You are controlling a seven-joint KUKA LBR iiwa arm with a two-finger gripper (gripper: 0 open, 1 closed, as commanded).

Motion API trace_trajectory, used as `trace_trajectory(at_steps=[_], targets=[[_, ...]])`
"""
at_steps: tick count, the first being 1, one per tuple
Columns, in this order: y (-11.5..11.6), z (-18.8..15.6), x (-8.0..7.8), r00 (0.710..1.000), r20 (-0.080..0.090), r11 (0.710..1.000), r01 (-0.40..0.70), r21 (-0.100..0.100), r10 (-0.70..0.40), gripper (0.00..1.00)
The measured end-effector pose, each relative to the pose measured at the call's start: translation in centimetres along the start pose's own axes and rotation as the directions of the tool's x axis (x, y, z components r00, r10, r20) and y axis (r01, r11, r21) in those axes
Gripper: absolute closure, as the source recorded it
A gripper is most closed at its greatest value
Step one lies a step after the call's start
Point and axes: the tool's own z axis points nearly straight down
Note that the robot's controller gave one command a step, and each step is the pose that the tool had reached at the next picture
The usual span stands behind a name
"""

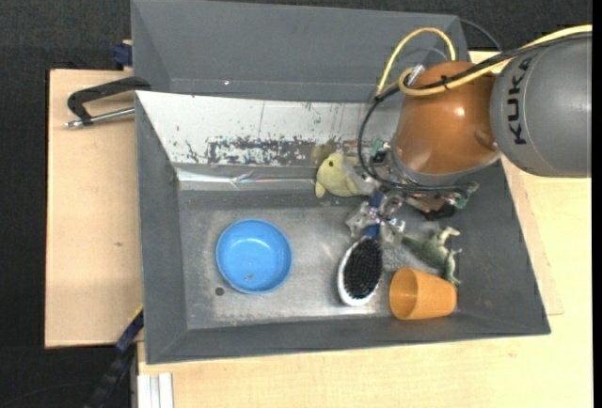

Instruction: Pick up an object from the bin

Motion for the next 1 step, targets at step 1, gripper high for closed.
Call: trace_trajectory(at_steps=[1], targets=[[-0.11, -4.21, -0.23, 1.000, 0.003, 1.000, -0.003, 0.006, 0.003, 1.00]])
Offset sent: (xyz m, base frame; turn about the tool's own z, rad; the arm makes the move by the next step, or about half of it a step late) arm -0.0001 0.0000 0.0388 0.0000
